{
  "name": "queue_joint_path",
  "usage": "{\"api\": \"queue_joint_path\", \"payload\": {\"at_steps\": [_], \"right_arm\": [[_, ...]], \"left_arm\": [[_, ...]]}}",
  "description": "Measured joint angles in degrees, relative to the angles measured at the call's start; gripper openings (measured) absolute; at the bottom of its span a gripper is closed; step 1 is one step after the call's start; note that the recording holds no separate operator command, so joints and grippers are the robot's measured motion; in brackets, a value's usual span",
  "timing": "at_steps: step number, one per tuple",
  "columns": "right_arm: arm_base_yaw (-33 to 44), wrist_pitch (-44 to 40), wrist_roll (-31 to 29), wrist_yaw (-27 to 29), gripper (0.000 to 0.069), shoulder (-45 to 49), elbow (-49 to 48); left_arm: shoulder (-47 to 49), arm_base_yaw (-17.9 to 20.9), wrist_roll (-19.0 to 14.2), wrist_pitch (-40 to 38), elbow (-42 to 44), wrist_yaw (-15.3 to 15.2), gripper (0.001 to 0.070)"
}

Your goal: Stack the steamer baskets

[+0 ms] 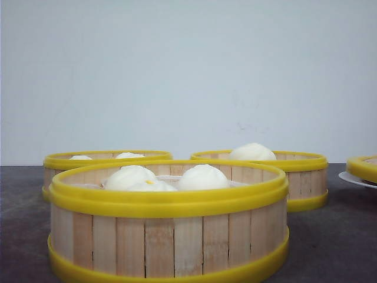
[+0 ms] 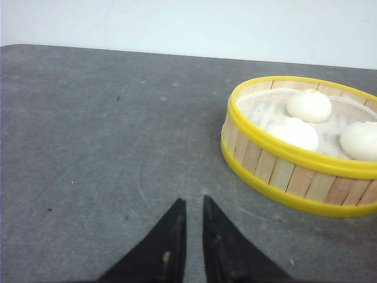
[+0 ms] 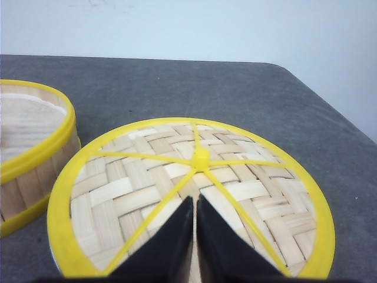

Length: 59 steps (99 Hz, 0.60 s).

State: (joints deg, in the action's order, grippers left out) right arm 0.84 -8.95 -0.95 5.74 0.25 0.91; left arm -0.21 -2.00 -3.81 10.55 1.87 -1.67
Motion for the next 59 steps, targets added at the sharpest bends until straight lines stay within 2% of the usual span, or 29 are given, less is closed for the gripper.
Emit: {"api": "queue_joint_path", "payload": {"at_steps": [47, 59], "right_arm": [[0.0, 0.35, -0.04, -0.02, 0.0004, 0.0, 0.0], [0.0, 1.7, -2.05, -0.85, 0.0004, 0.0, 0.0]], "left_arm": [[0.0, 0.0, -0.09, 0.0, 0.0, 0.0, 0.0023], [0.0, 0.0, -1.95, 0.0, 0.0, 0.02, 0.0023]]}}
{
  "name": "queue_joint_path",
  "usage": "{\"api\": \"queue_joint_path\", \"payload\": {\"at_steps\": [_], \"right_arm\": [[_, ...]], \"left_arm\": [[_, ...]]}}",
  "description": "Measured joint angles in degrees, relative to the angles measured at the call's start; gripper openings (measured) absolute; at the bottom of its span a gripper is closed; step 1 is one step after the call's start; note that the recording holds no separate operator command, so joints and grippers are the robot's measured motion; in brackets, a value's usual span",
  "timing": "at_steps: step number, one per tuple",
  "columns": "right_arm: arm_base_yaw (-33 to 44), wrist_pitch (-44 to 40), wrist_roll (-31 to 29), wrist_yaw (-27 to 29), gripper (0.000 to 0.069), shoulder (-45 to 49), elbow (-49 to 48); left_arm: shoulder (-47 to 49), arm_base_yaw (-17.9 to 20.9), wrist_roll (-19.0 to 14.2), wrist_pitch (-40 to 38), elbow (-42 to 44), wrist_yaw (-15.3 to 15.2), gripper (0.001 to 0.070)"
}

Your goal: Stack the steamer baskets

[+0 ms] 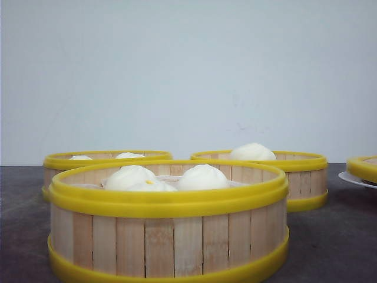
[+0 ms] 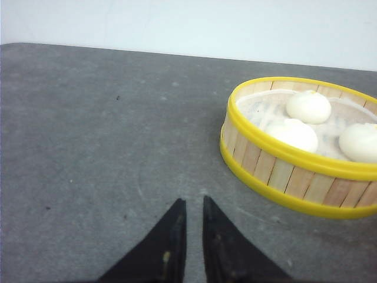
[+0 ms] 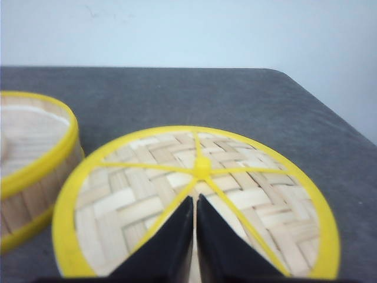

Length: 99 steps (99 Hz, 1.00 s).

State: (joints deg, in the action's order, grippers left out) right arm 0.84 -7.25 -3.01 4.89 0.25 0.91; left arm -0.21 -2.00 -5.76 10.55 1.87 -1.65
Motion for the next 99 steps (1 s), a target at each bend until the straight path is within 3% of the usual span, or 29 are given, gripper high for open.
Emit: {"api": "queue_joint_path", "payload": {"at_steps": [24, 54, 77, 99], "right_arm": [[0.0, 0.57, -11.08, -5.11, 0.0004, 0.0, 0.0], [-0.02, 0.61, -21.73, -6.69, 0.0004, 0.0, 0.0], [-0.02, 0.13, -33.44, -6.54, 0.0004, 1.14, 1.46], [0.0, 0.35, -33.48, -5.07, 0.0004, 11.89, 15.69]], "left_arm": [[0.0, 0.0, -10.43, -0.09, 0.0, -0.02, 0.0023], [0.0, 0.0, -15.93, -3.52, 0.0, 0.09, 0.0023], [-1.64, 0.0, -18.49, -2.97, 3.32, 0.09, 0.0023], [-10.84, 0.0, -19.1, -0.28, 16.5, 0.15, 0.0023]]}}
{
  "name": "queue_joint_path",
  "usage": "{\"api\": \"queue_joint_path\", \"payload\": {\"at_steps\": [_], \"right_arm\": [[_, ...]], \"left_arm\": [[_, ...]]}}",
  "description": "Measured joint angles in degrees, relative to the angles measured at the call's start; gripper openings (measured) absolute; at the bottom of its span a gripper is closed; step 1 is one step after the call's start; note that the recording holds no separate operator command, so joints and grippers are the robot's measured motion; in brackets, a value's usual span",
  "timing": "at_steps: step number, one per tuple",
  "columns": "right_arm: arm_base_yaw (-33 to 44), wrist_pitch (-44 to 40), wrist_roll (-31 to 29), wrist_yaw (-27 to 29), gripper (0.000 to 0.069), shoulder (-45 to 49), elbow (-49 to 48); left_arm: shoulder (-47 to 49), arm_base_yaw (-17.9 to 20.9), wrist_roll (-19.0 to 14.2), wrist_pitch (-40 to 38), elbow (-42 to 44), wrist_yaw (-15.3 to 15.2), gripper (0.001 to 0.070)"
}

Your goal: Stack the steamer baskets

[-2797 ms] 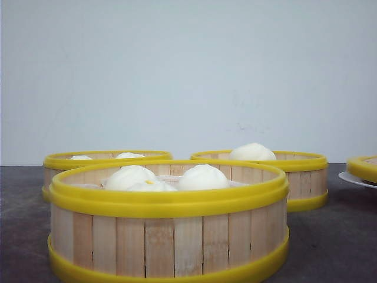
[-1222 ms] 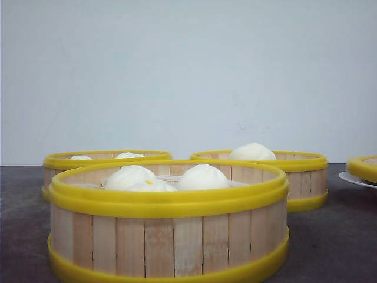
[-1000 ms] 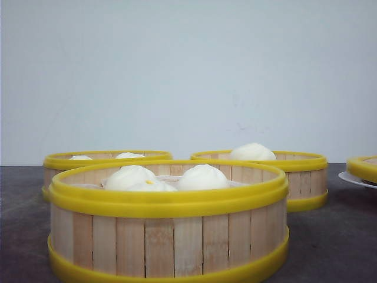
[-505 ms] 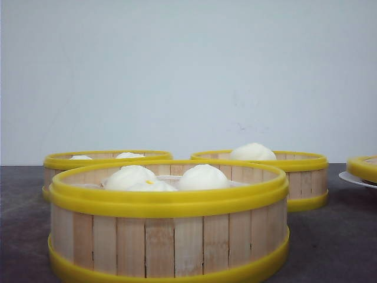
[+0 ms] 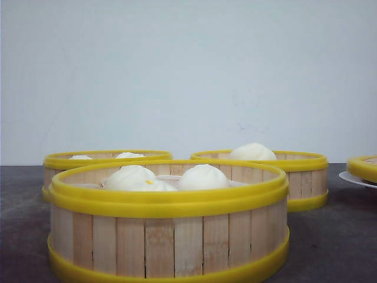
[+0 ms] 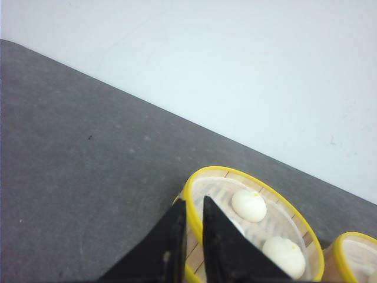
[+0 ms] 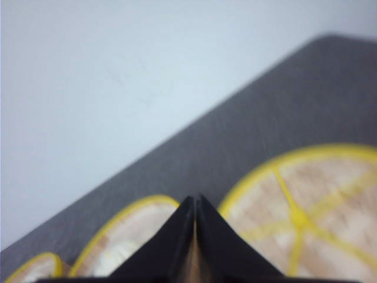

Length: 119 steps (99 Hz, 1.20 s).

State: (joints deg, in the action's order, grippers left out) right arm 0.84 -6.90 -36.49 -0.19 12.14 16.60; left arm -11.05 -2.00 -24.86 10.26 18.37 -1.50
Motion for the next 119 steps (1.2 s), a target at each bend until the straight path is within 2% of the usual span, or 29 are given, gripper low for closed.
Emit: {"api": "queue_joint_path", "payload": {"at_steps": [13, 33, 37, 42, 46, 52, 58, 64, 90, 119], "right_arm": [[0.0, -3.5, 7.65, -0.22, 0.0004, 10.21, 12.07], [-0.04, -12.2, 20.72, -1.73, 0.0004, 21.66, 26.69], [-0.13, -13.4, 22.53, -2.49, 0.0006, 23.1, 28.22], [-0.46, -14.51, 24.22, -3.32, 0.0036, 24.46, 29.31], [-0.76, -14.97, 25.05, -4.09, 0.0094, 25.24, 29.55], [-1.31, -15.61, 25.88, -4.63, 0.0217, 25.79, 29.55], [-1.68, -15.74, 26.21, -4.76, 0.0323, 25.99, 29.55], [-1.99, -15.58, 26.27, -4.79, 0.0376, 25.88, 29.55], [-2.67, -13.64, 26.88, -5.84, 0.0406, 26.53, 29.55], [-2.84, -13.33, 27.15, -5.88, 0.0406, 26.56, 29.55]], "left_arm": [[-7.45, 0.0, 1.81, 2.16, 8.33, 1.27, 0.0023], [-16.48, 0.0, 7.5, 5.29, 19.56, 2.34, 0.0027], [-17.97, 0.0, 8.55, 6.14, 20.9, 2.43, 0.0046], [-19.69, 0.0, 9.62, 6.82, 22.03, 2.89, 0.0109], [-20.9, 0.0, 10.34, 6.88, 22.47, 3.37, 0.0182], [-22.58, 0.0, 10.88, 7.02, 22.58, 4.59, 0.0282], [-24.24, -0.2, 11.34, 7.39, 22.58, 5.05, 0.0318], [-25.88, -0.59, 11.65, 7.34, 22.58, 5.35, 0.0336], [-38.23, -2.19, 13.35, 4.96, 25.03, 5.55, 0.0346], [-61.2, -2.54, 16.85, 9.99, 40.72, 5.55, 0.0346]]}}
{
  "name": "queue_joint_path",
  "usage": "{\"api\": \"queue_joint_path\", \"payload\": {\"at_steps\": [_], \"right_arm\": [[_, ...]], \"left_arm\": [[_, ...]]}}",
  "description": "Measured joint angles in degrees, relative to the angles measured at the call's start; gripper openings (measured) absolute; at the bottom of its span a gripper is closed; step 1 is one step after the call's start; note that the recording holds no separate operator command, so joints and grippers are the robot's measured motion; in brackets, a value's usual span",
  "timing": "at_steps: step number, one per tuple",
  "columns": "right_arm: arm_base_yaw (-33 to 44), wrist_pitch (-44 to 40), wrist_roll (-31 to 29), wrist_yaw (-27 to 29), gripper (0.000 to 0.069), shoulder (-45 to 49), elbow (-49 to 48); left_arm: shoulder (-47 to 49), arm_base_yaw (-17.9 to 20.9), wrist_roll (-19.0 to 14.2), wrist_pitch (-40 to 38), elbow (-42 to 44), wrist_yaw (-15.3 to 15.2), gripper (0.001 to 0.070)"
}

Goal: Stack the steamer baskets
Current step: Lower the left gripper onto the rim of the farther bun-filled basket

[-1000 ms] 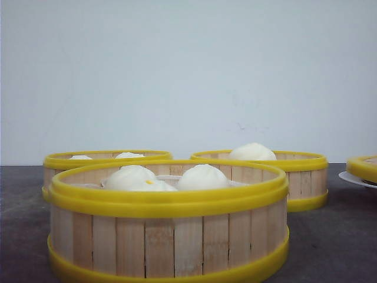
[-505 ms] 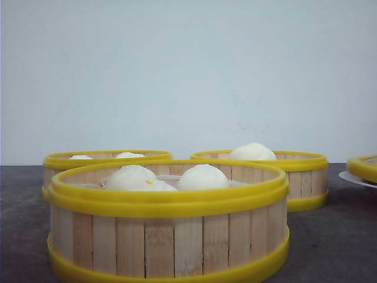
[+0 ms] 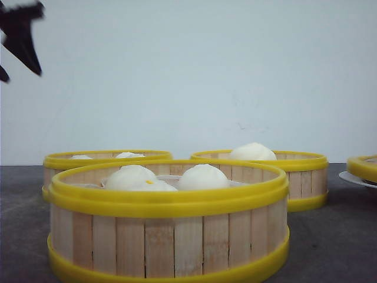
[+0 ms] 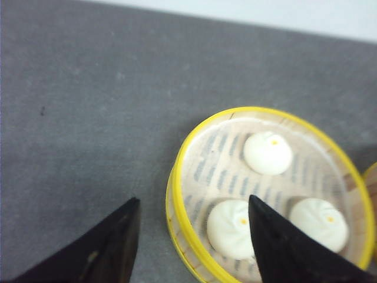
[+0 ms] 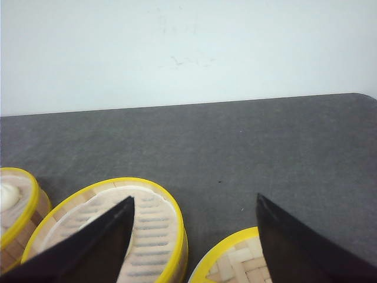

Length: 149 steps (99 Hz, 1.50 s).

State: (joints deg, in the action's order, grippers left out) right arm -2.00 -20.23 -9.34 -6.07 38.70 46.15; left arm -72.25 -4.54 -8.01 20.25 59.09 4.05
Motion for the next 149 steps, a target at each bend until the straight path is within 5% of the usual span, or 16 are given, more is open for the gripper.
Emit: {"api": "queue_joint_path", "payload": {"at_steps": [38, 85, 104, 140, 149], "right_arm": [[-0.11, -0.2, 0.09, -0.42, 0.0406, 0.0, 0.0], [-0.11, -1.4, 0.09, -0.42, 0.0406, 0.0, 0.0], [-0.11, -1.4, 0.09, -0.42, 0.0406, 0.26, 0.0], [-0.11, -1.4, 0.09, -0.42, 0.0406, 0.37, 0.0], [-0.11, -1.4, 0.09, -0.42, 0.0406, 0.37, 0.0]], "left_arm": [[-27.19, -0.66, 2.86, 13.42, 20.39, 0.0, 0.0346], [-35.8, -0.98, 3.58, 13.25, 22.4, -4.04, 0.0345], [-35.8, -1.03, 3.76, 12.81, 22.4, -4.31, 0.0206], [-36.98, -2.27, 3.96, 13.42, 22.4, -4.31, 0.0179], [-37.0, -2.25, 3.96, 13.62, 22.43, -4.33, 0.0105]]}}
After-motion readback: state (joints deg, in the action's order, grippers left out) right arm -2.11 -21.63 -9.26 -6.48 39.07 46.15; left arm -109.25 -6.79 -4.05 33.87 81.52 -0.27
